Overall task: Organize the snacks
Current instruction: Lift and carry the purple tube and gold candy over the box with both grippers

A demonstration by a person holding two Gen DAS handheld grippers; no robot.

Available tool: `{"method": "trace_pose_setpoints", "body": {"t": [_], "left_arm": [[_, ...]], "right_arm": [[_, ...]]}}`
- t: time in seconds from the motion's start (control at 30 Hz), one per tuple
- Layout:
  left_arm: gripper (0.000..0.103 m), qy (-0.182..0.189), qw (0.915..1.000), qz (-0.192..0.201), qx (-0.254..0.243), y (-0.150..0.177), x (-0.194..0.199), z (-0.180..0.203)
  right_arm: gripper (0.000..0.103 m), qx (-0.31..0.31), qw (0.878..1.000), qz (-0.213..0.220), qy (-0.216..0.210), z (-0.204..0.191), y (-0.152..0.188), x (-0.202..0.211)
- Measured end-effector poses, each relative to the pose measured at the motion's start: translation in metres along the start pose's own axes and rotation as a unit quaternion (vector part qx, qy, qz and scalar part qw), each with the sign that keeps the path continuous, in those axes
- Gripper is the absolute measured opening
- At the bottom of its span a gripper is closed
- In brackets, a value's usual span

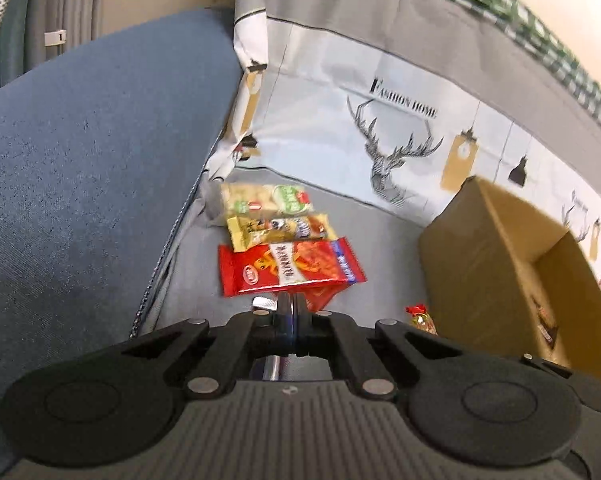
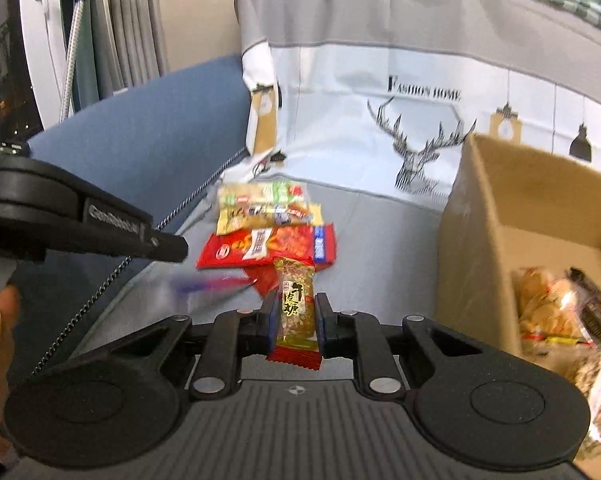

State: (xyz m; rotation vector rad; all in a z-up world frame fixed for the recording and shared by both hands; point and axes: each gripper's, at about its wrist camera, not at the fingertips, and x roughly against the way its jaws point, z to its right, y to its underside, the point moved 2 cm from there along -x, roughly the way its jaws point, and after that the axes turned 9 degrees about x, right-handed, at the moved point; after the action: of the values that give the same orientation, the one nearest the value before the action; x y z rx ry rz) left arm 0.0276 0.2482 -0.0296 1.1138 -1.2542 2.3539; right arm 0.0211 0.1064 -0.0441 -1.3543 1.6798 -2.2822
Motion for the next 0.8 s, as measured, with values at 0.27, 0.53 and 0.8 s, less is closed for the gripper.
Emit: {"method": "trace_pose_setpoints", "body": {"t": [0.27, 0.53, 0.8], "left_arm": [[0.028, -0.013, 0.9899, -0.127, 0.06, 0.012, -0.044, -0.024], [0.033, -0.077, 0.9843, -0.154, -0.038, 0.028, -0.078, -0.005], [0.015, -0.097, 0.9817, -0.131, -0.098, 0.035, -0.078, 0.007]], "right_arm": [[0.019, 0.006, 1.0, 0.017, 0.001, 0.018, 0.003, 0.015], [0.019, -0.003, 1.0, 0.023, -0.021, 0.023, 0.001, 0.021], [0.019, 0.0, 0.999, 0.038, -0.035, 0.023, -0.005, 0.032]]}}
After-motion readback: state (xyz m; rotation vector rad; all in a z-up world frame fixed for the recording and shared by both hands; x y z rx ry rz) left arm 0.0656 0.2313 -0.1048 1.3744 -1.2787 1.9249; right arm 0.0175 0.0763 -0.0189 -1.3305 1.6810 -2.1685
